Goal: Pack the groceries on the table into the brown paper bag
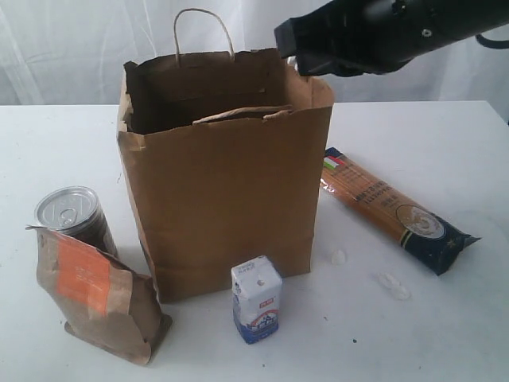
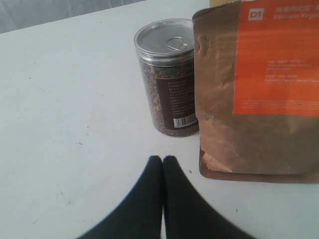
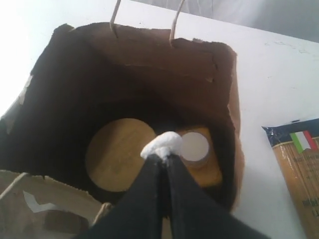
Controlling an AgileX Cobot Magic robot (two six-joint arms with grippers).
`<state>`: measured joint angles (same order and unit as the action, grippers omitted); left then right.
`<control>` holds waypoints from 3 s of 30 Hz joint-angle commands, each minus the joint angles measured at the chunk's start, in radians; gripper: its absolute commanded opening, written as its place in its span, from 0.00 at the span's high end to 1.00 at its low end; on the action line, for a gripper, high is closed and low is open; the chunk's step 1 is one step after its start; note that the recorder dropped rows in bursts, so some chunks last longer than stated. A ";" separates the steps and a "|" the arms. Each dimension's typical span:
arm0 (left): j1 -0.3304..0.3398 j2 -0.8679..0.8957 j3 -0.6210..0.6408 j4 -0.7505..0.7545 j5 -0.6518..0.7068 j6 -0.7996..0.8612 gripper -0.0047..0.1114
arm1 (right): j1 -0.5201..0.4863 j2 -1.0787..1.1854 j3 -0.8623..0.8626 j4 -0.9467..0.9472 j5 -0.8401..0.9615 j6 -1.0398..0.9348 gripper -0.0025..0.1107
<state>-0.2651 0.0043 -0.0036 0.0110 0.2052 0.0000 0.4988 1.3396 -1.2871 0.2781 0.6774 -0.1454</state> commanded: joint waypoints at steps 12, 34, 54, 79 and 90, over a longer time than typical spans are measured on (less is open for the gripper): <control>0.004 -0.004 0.004 -0.003 -0.002 0.000 0.96 | 0.040 0.132 -0.055 -0.002 -0.006 -0.019 0.98; 0.004 -0.004 0.004 -0.003 -0.002 0.000 0.96 | 0.040 0.154 -0.055 -0.013 -0.014 -0.090 0.70; 0.004 -0.004 0.004 -0.003 -0.002 0.000 0.96 | 0.040 -0.130 -0.072 -0.110 -0.080 -0.086 0.65; 0.004 -0.004 0.004 -0.003 -0.002 0.000 0.96 | 0.038 -0.528 0.177 -0.660 0.276 0.363 0.65; 0.004 -0.004 0.004 -0.003 -0.002 0.000 0.96 | 0.038 -0.535 0.407 -0.622 0.351 0.377 0.65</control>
<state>-0.2651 0.0043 -0.0036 0.0110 0.2052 0.0000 0.5384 0.8003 -0.9378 -0.3660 1.0429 0.2251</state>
